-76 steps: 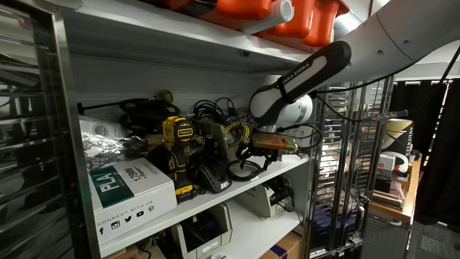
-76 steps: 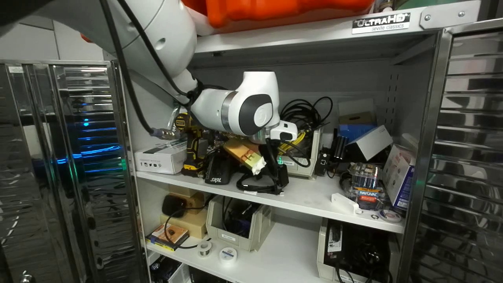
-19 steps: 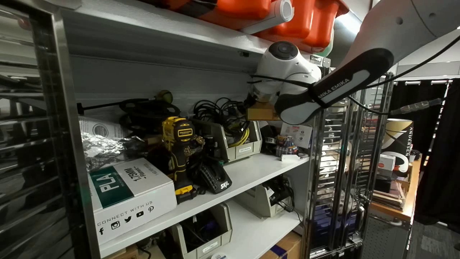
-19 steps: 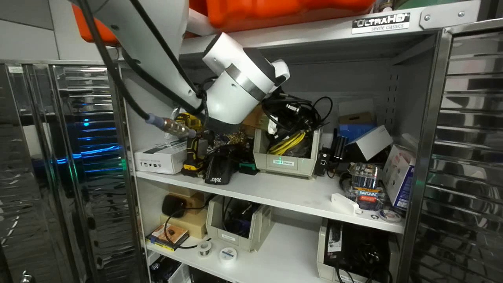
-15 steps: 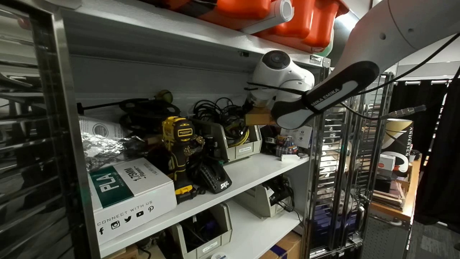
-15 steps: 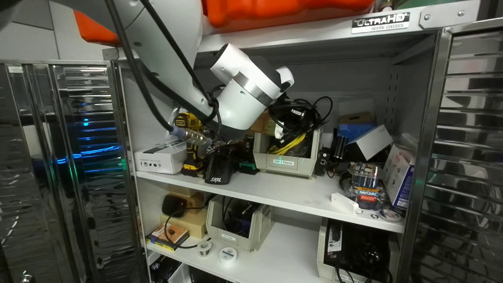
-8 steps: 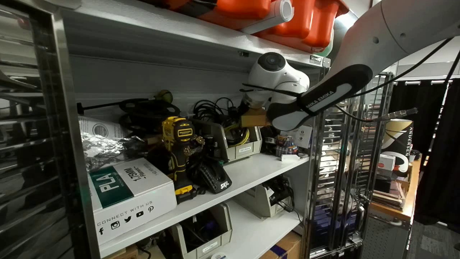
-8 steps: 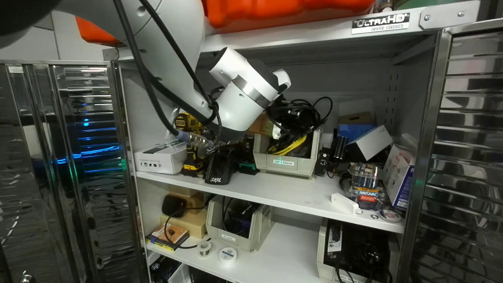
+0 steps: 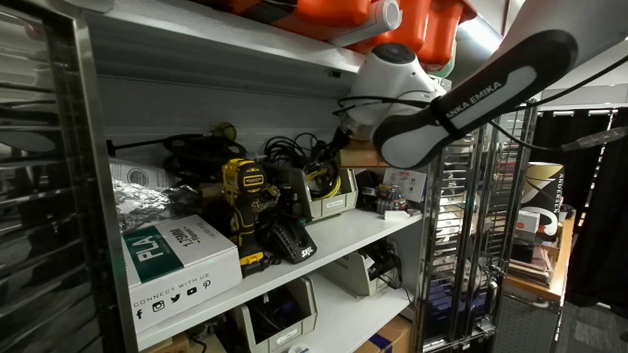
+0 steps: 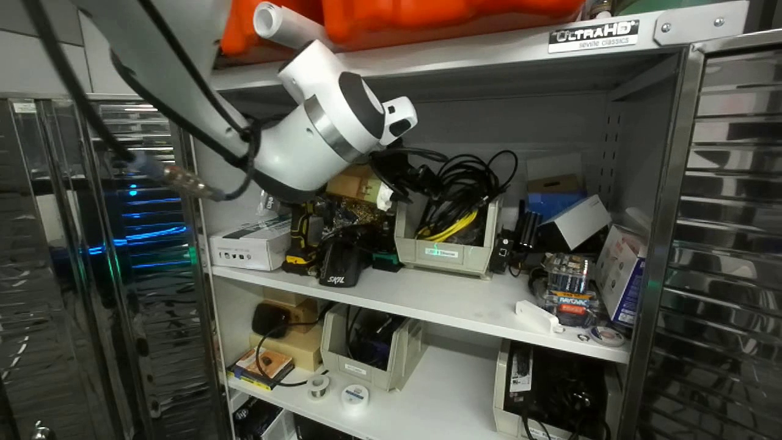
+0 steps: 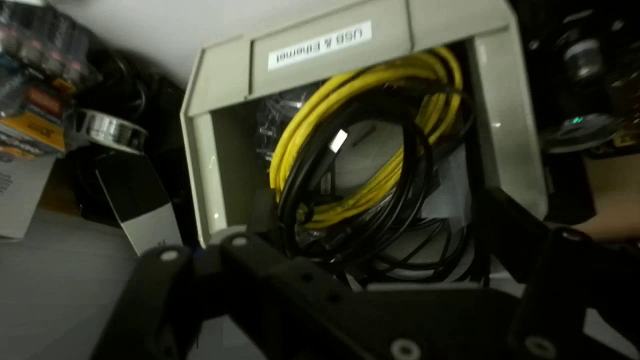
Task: Put the black cable in the box
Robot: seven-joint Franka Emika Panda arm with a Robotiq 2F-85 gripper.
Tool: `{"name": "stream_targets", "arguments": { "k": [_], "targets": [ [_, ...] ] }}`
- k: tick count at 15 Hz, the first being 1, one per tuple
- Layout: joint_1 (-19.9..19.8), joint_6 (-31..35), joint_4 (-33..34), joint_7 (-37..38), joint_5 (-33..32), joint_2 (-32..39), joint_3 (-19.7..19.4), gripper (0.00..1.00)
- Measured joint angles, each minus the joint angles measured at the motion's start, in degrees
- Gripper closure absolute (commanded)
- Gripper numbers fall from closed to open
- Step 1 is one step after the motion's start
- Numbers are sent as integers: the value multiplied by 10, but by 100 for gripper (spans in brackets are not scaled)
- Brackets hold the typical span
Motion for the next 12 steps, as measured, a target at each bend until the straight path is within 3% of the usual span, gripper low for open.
{"name": "stream_targets", "arguments": {
  "k": [3,5,7,9,12],
  "targets": [
    [-43,-29,-104,-110,148,-69,66,0],
    [-39,-56,-167,-174,244,-107,82,0],
    [-2,-102,-209,-239,342,-139,68,0],
    [53,-178,-230,-315,438,-174,30,0],
    [73,-341,-249,-420,536,-248,-9,0]
  ]
}}
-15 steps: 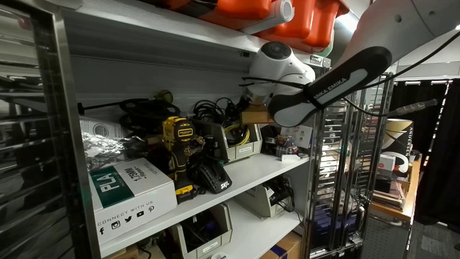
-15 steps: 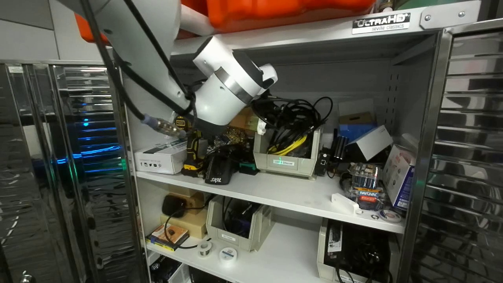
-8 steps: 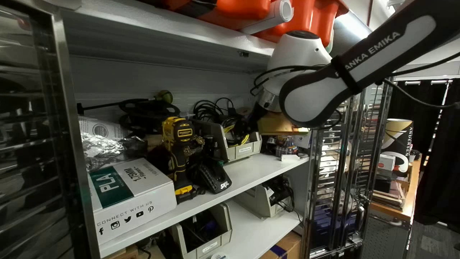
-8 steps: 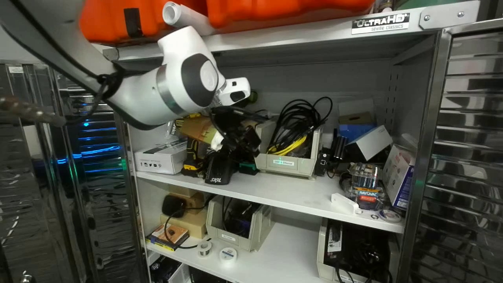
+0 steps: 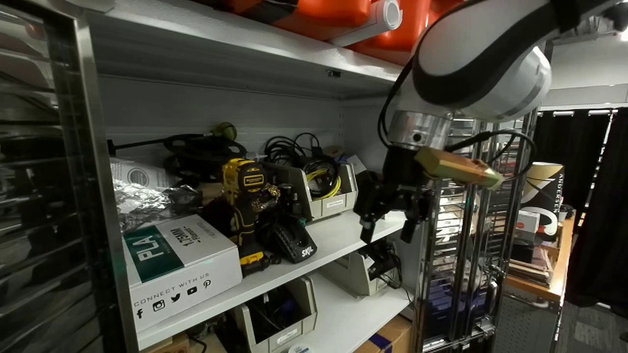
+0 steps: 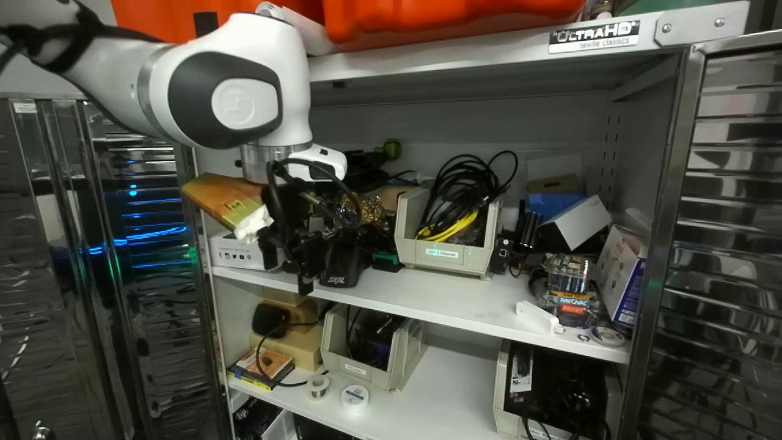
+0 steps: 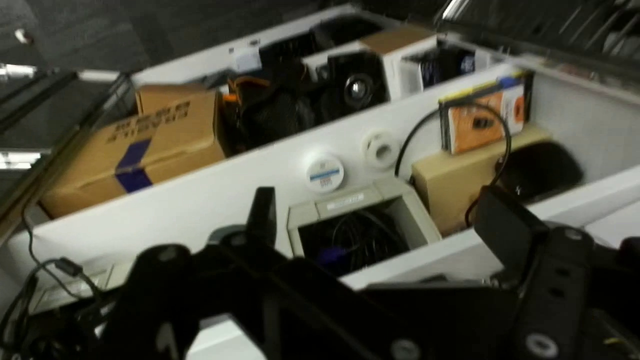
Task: Put the black cable in the box
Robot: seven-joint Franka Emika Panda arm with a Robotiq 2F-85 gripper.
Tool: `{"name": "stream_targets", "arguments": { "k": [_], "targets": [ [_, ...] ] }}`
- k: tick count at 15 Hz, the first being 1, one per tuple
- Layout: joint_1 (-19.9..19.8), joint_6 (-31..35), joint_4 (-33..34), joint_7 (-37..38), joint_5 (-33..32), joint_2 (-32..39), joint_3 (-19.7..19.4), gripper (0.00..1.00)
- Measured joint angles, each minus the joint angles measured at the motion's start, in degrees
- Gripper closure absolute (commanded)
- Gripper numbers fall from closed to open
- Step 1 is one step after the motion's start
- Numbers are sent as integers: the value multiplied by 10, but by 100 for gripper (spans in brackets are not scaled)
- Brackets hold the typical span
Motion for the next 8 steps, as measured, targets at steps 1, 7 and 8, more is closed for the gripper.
{"name": "stream_targets", "arguments": {
  "k": [1,7,8],
  "targets": [
    [0,-54,-4,-19,7,-23,-13,0],
    [-15,-301,17,-83,7,-144,-73,0],
    [-15,-306,17,-84,7,-153,-75,0]
  ]
}}
